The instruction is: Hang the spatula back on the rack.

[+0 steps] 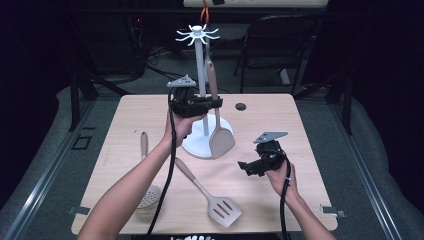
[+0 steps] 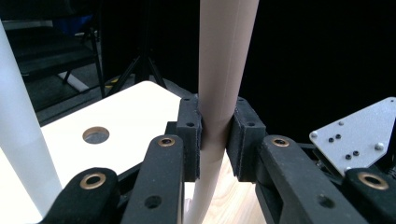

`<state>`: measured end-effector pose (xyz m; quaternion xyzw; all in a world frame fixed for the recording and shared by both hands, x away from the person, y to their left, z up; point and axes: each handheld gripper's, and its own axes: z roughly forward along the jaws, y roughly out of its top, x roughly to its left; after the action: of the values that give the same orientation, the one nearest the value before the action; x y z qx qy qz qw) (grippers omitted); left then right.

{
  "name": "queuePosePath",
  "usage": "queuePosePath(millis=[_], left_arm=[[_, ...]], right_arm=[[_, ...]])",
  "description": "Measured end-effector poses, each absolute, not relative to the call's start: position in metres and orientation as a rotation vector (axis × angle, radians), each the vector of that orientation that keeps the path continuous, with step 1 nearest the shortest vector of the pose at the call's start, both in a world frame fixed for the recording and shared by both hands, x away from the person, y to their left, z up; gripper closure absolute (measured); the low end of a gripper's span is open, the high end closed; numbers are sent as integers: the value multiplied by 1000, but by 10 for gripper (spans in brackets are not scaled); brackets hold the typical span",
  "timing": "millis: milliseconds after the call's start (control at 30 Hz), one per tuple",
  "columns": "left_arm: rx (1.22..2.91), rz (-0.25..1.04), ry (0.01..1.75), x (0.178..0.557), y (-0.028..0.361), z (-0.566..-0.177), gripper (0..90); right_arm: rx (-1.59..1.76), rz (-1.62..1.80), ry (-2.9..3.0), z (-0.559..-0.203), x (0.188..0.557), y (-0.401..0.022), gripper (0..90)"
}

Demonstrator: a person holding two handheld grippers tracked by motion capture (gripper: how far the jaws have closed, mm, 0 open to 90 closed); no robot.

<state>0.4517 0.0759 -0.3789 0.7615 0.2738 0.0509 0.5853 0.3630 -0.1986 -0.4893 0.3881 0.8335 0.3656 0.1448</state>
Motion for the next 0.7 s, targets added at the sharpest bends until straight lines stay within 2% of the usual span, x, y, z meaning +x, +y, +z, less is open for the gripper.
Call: queuePosePath(millis=[700], left_arm=[[1788,165,618,465,76,-346,766]], right_arm=[[1118,1056,2404,-490,364,-199,7]])
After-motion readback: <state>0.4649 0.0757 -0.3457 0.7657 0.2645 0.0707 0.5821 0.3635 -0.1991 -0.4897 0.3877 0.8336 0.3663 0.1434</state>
